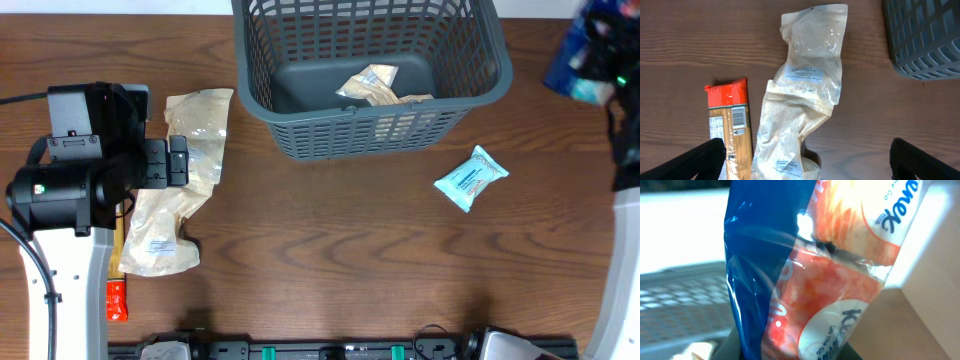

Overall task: Pack container
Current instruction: 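Lift the tissue pack strip into the basket and release it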

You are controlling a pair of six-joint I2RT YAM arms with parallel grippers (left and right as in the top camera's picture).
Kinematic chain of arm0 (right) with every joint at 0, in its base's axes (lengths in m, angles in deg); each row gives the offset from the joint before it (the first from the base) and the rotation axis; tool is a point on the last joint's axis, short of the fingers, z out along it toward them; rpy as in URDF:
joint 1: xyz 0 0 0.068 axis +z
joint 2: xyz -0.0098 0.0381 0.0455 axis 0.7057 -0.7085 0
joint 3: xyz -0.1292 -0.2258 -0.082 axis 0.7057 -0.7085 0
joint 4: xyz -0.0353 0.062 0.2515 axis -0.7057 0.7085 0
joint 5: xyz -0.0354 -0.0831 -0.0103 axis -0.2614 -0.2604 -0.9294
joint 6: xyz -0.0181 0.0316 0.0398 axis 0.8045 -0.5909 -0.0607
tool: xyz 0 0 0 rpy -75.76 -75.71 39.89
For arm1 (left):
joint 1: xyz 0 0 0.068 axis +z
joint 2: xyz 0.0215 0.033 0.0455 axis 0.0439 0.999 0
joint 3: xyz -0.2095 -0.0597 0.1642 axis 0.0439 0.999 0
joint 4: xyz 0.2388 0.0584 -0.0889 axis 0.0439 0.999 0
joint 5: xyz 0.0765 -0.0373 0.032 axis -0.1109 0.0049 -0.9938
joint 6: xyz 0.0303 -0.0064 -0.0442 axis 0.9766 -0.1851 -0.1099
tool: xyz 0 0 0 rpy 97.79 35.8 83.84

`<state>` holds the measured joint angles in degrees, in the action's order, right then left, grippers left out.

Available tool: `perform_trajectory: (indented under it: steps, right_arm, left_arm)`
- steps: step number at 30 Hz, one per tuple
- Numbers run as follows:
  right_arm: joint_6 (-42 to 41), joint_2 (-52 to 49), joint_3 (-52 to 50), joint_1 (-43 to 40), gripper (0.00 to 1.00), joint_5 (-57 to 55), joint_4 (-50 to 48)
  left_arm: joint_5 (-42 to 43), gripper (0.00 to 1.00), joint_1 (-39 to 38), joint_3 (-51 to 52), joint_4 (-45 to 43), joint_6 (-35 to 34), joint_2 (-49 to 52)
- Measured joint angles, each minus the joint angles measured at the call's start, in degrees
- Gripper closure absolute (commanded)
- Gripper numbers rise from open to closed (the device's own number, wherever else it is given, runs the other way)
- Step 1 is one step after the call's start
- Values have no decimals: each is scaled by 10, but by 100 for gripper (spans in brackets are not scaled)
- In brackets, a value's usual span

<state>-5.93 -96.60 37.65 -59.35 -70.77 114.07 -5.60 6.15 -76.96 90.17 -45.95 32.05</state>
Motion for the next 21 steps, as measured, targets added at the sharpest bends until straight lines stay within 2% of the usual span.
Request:
perform_trajectory:
  steps: [5,10,21]
  right_arm:
    - [35,-10,0,78,99,54,-70]
    - [54,-23,0,121,99,135,-118]
    - [86,-118,0,176,99,296,-108]
  left_arm:
    - [0,1,0,0,0,0,0]
    - [0,1,0,0,0,0,0]
    - [0,1,0,0,0,0,0]
